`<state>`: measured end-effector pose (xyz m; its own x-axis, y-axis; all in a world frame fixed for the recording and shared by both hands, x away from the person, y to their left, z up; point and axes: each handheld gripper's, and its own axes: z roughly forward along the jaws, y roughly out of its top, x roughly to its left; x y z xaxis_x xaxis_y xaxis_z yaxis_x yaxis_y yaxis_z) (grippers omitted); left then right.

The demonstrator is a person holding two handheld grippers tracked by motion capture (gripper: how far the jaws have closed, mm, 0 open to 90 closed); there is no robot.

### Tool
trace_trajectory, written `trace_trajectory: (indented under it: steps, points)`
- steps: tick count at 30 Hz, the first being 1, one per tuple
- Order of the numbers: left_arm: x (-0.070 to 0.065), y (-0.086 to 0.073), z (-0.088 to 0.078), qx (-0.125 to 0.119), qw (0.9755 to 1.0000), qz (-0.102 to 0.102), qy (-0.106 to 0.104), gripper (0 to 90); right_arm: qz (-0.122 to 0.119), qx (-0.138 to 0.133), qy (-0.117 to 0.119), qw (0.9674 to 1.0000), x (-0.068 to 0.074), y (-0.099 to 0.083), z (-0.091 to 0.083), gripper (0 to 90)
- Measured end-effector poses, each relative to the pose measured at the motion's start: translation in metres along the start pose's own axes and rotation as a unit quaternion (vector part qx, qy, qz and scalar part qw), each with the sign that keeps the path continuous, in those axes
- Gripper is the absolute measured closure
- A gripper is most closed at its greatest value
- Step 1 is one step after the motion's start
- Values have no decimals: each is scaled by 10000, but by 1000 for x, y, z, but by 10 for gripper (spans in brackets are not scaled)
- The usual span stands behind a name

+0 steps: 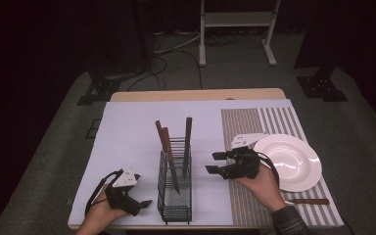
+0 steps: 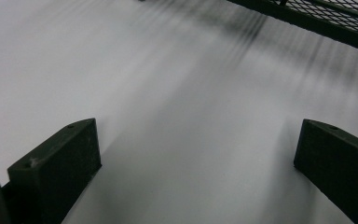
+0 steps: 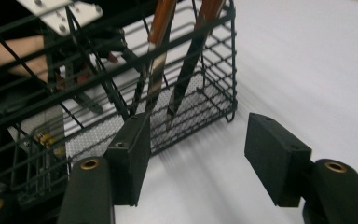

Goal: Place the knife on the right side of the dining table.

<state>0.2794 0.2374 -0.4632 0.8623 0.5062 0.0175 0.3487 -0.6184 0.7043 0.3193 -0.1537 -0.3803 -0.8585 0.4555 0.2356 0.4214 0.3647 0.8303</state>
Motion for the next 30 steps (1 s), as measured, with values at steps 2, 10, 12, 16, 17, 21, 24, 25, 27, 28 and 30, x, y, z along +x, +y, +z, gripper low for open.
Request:
trace_trajectory:
  steps: [2, 10, 12, 16, 17, 21, 24, 25, 27, 28, 30]
  points:
    - [0, 0, 0, 5, 10000, 0, 1, 0, 13, -38, 4, 10000, -1, 2, -1, 424]
    - [0, 0, 0, -4, 10000, 1, 2, 0, 118, -257, 163, 9995, -12, 18, -5, 455]
    - [0, 0, 0, -4, 10000, 7, 5, 0, 139, -304, 209, 9992, -14, 21, -5, 459]
    - [0, 0, 0, 2, 10000, 8, 3, 0, 162, -396, 310, 9986, -17, 27, -5, 470]
    - [0, 0, 0, 4, 10000, 4, -2, 0, 148, -445, 356, 9983, -18, 32, -5, 475]
    - [0, 0, 0, 0, 10000, 3, -1, 0, 126, -511, 397, 9978, -19, 39, -3, 475]
    - [0, 0, 0, -4, 10000, 12, 11, 0, 109, -548, 418, 9976, -20, 45, -1, 475]
    - [0, 0, 0, -5, 10000, 12, 8, 0, 102, -573, 426, 9974, -21, 49, 1, 474]
    - [0, 0, 0, -4, 10000, 11, 8, 0, 83, -611, 437, 9971, -22, 53, 2, 474]
    - [0, 0, 0, -2, 10000, 11, 5, 0, 83, -611, 437, 9971, -22, 53, 2, 474]
    - [0, 0, 0, -2, 10000, 11, 5, 0, 75, -638, 449, 9969, -23, 58, 5, 473]
